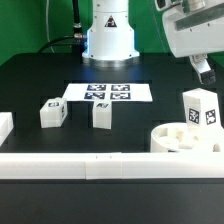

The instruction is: Assemble stool

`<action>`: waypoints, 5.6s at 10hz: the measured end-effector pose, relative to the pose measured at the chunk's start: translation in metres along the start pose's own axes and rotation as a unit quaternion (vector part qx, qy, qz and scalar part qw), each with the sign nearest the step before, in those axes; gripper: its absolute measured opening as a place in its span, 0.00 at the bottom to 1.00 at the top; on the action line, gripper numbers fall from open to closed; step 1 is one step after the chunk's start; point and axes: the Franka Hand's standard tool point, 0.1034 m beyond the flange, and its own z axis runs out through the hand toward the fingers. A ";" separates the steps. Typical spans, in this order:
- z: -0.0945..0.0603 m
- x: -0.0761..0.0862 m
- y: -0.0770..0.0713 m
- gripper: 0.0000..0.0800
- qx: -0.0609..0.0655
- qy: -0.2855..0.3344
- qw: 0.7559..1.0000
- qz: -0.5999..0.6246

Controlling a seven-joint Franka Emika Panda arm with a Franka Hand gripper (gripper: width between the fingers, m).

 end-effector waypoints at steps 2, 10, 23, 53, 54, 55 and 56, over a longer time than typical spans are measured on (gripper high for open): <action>0.000 0.000 0.001 0.81 -0.005 -0.001 0.996 -0.085; -0.003 0.008 0.001 0.81 -0.065 -0.018 0.853 -0.518; 0.026 0.020 0.024 0.51 -0.123 -0.039 0.660 -0.740; 0.024 0.010 0.016 0.75 -0.033 0.031 0.961 0.273; 0.017 0.004 0.010 0.80 -0.031 0.027 0.963 0.265; 0.012 0.000 0.006 0.80 -0.029 0.023 0.974 0.224; 0.013 0.001 0.008 0.81 -0.031 0.023 0.981 0.190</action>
Offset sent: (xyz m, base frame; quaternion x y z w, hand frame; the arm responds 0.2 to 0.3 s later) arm -0.0027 -0.0034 0.0122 -0.0745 -0.0093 -0.3967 0.9149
